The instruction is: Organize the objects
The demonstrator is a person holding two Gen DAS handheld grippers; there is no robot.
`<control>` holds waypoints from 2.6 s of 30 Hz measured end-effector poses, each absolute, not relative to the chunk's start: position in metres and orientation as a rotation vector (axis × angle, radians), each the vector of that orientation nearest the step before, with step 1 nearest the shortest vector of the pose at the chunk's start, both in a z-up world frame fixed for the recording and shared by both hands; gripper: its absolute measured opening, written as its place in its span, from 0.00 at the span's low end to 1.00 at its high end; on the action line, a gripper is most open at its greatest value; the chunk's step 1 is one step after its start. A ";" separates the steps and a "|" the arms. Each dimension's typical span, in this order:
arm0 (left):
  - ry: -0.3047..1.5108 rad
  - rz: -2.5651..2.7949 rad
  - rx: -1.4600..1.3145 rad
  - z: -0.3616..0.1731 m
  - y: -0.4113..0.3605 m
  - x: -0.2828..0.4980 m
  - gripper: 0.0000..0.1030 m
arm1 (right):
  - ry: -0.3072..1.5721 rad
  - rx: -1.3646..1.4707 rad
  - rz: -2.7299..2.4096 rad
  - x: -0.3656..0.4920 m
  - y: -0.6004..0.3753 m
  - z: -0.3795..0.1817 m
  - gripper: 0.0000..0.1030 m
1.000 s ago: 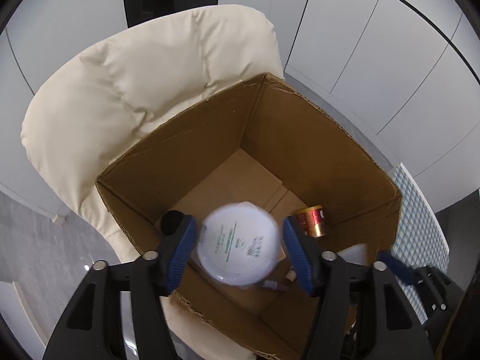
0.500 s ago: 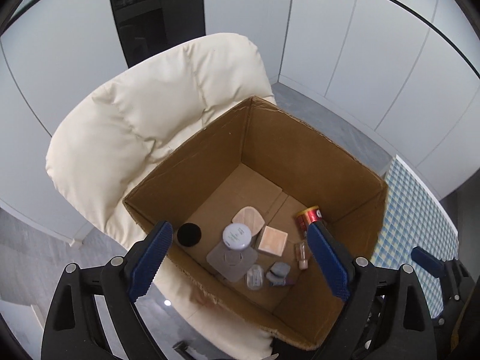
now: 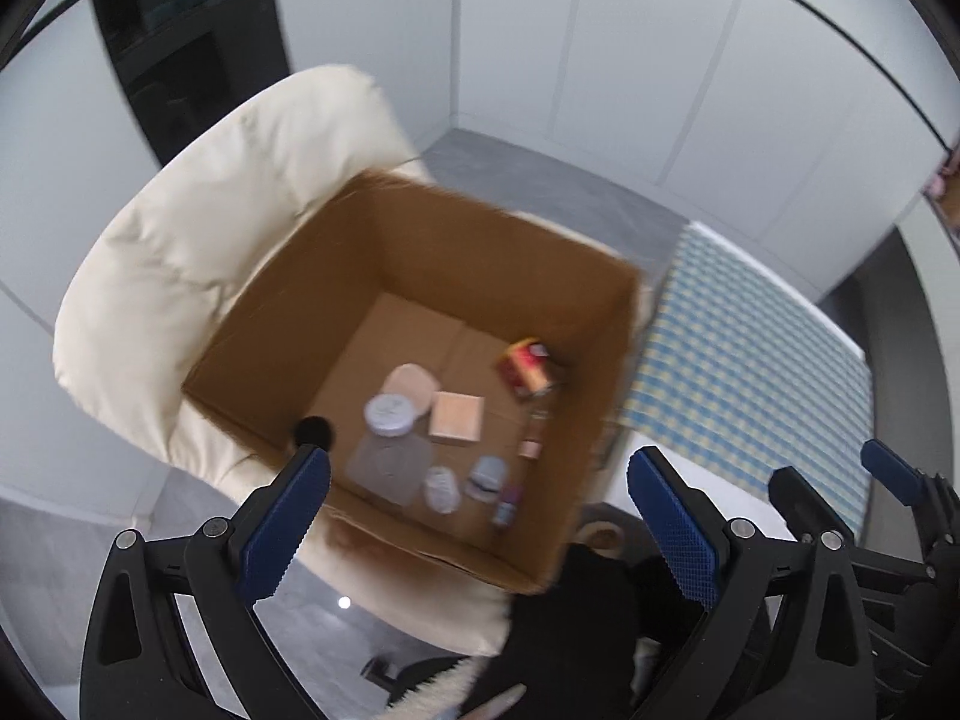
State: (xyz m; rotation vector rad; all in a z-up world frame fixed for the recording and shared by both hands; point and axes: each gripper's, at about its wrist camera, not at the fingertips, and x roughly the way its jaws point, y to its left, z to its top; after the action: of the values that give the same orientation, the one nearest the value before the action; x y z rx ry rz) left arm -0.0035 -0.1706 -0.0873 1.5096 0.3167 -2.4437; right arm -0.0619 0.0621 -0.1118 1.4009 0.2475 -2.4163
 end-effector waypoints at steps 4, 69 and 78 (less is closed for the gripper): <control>0.246 -2.521 1.504 -0.057 -0.146 0.006 0.97 | 0.268 1.432 -2.488 -0.049 0.081 -0.087 0.96; -0.181 -2.640 1.603 0.021 -0.043 0.085 0.99 | -0.135 1.555 -2.691 0.072 0.187 -0.001 0.96; -0.173 -2.637 1.605 0.019 -0.043 0.084 0.99 | -0.139 1.558 -2.682 0.070 0.187 -0.002 0.96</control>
State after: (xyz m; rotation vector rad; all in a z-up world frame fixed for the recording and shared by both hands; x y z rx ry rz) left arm 0.0844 -0.0426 0.0191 1.6047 -0.1725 -2.6368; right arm 0.0704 0.1869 -0.0021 1.5577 -0.1391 -2.6819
